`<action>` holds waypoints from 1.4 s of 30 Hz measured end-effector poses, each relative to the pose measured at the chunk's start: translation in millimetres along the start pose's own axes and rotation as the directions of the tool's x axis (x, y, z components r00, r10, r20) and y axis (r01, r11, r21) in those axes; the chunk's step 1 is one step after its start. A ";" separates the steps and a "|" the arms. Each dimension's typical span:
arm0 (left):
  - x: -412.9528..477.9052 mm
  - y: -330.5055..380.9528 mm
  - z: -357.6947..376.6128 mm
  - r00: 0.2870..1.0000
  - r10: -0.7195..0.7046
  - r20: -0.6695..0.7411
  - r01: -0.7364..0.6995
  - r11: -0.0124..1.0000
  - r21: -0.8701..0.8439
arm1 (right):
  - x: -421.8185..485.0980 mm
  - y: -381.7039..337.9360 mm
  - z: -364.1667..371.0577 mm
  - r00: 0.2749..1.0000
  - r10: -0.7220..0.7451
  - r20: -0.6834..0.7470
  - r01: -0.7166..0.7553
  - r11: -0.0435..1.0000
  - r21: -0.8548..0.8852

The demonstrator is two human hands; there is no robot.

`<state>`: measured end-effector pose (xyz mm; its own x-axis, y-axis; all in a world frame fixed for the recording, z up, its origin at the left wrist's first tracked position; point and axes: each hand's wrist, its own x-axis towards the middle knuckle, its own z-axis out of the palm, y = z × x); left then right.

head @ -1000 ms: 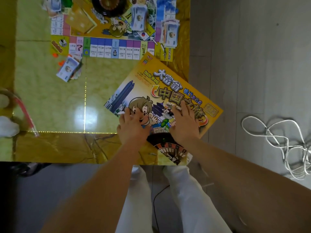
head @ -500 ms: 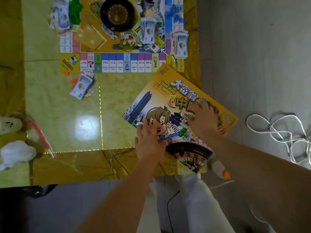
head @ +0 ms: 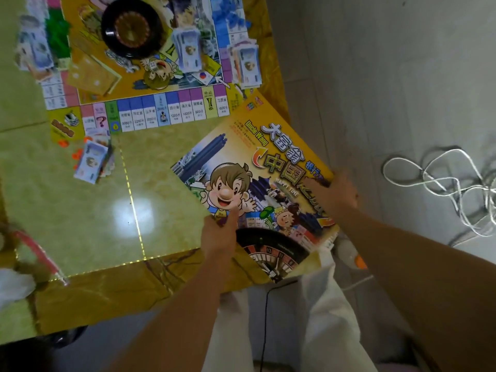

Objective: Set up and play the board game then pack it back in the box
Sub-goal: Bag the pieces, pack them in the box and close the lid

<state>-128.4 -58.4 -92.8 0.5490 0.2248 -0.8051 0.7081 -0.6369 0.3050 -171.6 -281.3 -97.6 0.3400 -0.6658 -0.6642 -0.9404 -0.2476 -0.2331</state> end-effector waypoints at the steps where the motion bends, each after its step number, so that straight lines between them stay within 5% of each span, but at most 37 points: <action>1: 0.1 1.3 6.2 1.000 -0.026 -0.011 0.026 0.998 -0.058 | 6.0 5.3 -6.0 0.996 0.002 0.087 -0.002 1.000 -0.003; 3: 1.8 4.7 15.5 0.995 -0.062 -0.072 0.054 0.993 -0.101 | 15.9 15.8 -20.4 0.956 -0.020 0.292 -0.002 0.997 0.076; 5: -0.8 9.0 31.2 0.988 -0.105 -0.113 0.097 0.992 -0.079 | 24.0 34.1 -36.0 0.835 -0.100 0.542 -0.032 0.973 0.229; 8: -10.4 18.5 56.4 0.986 -0.125 -0.113 0.117 0.990 -0.078 | 32.4 76.0 -53.5 0.740 -0.149 0.656 -0.052 0.959 0.277; 16: -54.3 74.7 122.9 0.988 0.150 0.047 -0.129 0.947 -0.295 | 73.7 139.6 -127.6 0.862 -0.125 0.492 -0.181 0.830 0.527; 22: -72.6 123.5 175.7 0.966 -0.036 0.258 0.088 0.978 -0.192 | 106.1 165.8 -161.3 0.899 -0.064 0.433 -0.258 0.721 0.643; 32: -15.9 136.6 263.0 0.984 0.019 0.175 -0.007 0.997 -0.071 | 172.9 231.7 -114.2 0.857 0.096 0.505 -0.440 0.647 0.623; 42: 112.0 109.9 347.0 0.997 0.027 0.070 -0.038 0.985 0.166 | 261.0 252.8 -9.1 0.930 0.053 0.365 -0.323 0.597 0.735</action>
<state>-143.3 -359.1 -325.9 0.5357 0.1554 -0.8300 0.6028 -0.7587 0.2469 -320.5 -524.1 -323.4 0.2624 -0.3753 -0.8890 -0.6776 0.5842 -0.4467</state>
